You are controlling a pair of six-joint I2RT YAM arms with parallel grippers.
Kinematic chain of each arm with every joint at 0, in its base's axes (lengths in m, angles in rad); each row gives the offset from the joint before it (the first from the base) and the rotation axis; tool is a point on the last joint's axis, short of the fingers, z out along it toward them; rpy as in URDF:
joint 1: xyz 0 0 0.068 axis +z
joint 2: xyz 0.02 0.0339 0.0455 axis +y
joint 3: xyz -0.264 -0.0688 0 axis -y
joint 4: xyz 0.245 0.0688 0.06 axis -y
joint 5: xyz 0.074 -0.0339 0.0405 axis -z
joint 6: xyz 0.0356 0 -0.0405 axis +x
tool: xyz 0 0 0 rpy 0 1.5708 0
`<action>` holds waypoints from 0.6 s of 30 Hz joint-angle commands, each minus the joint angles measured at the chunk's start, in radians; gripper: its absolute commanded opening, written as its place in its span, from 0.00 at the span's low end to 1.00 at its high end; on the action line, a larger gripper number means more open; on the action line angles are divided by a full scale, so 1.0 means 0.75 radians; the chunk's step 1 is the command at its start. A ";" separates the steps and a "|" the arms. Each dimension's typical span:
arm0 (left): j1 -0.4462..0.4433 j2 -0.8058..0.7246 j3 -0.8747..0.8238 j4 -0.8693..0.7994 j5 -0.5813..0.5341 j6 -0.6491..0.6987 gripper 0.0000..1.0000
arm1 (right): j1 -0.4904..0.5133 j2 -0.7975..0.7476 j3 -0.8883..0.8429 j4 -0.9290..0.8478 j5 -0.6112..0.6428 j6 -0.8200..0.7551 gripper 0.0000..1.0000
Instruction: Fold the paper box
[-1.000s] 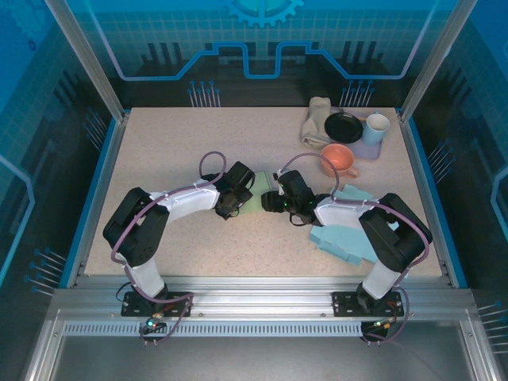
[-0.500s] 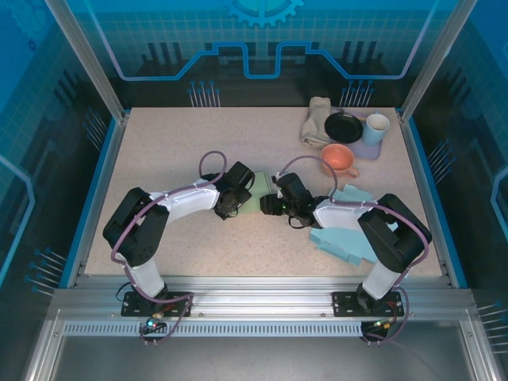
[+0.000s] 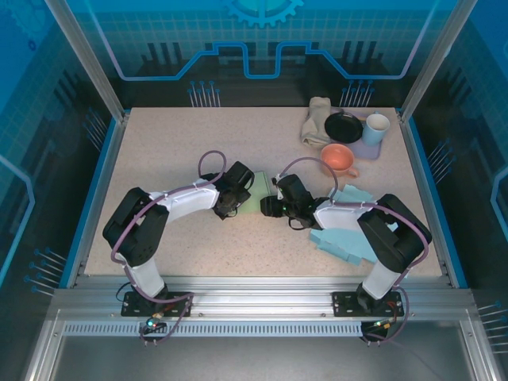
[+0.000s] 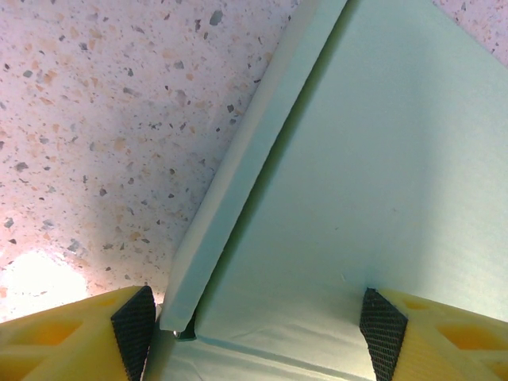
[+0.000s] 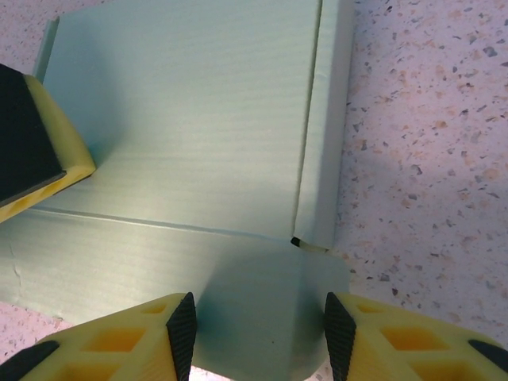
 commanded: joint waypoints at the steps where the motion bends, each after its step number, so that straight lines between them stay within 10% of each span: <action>1: 0.017 0.019 -0.002 -0.087 -0.046 0.009 0.72 | 0.028 -0.034 -0.015 0.009 -0.040 0.022 0.49; 18: 0.019 0.026 0.001 -0.089 -0.050 0.009 0.73 | 0.026 -0.048 -0.016 0.030 -0.093 0.033 0.46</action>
